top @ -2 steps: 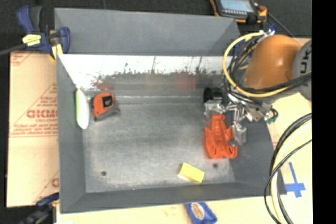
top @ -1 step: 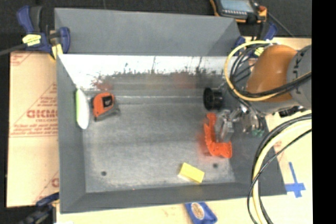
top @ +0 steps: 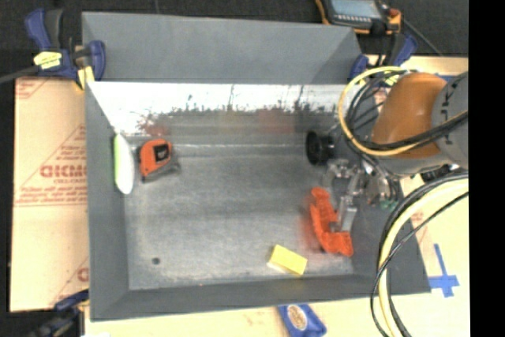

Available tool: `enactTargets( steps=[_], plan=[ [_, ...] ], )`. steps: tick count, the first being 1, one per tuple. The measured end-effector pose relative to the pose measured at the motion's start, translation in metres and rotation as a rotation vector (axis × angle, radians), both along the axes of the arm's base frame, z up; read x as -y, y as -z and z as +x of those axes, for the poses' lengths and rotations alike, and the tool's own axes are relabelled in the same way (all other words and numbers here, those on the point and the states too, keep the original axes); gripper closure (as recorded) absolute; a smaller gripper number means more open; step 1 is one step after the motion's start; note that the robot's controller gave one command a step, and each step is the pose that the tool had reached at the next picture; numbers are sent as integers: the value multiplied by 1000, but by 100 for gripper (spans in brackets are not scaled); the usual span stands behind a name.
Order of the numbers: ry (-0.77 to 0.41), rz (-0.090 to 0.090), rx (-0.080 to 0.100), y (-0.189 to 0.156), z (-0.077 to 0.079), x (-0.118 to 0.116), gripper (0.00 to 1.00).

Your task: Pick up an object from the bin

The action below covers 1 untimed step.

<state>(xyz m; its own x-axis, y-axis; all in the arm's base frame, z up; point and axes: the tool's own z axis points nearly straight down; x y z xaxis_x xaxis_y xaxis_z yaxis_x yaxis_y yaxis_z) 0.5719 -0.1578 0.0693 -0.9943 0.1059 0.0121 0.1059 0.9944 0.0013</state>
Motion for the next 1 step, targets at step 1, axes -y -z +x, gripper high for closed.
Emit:
enactTargets(
  steps=[1],
  plan=[
    [-1, 0, 0, 0, 0, 0, 0]
  ],
)
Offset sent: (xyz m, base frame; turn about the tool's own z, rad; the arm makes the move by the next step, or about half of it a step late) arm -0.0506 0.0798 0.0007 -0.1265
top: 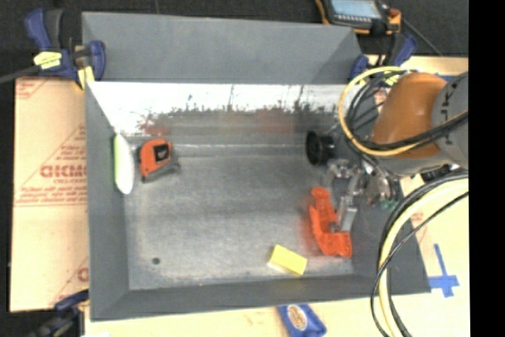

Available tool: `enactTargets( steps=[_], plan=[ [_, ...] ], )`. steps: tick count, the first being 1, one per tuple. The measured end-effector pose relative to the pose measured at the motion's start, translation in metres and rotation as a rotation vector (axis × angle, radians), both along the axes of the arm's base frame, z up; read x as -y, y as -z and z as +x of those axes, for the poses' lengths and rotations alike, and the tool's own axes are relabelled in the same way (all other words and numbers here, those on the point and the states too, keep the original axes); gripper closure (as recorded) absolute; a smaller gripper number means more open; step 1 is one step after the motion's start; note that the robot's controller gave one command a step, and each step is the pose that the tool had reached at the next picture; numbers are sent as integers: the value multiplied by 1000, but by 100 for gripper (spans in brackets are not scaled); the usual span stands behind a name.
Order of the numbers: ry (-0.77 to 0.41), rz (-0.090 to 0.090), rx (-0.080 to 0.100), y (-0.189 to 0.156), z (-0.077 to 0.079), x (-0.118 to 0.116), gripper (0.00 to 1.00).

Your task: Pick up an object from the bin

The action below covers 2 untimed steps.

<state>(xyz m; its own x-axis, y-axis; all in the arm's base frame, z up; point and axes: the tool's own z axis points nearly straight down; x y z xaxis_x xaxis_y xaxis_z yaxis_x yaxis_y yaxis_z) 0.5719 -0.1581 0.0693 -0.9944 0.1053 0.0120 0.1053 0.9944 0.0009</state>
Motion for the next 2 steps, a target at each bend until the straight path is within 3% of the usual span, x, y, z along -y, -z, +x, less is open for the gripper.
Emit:
enactTargets(
  steps=[1, 2],
  plan=[
    [-74, -5, 16, -2, -28, -44, 0],
    [67, -5, 29, -4, -47, -52, 100]
  ],
)
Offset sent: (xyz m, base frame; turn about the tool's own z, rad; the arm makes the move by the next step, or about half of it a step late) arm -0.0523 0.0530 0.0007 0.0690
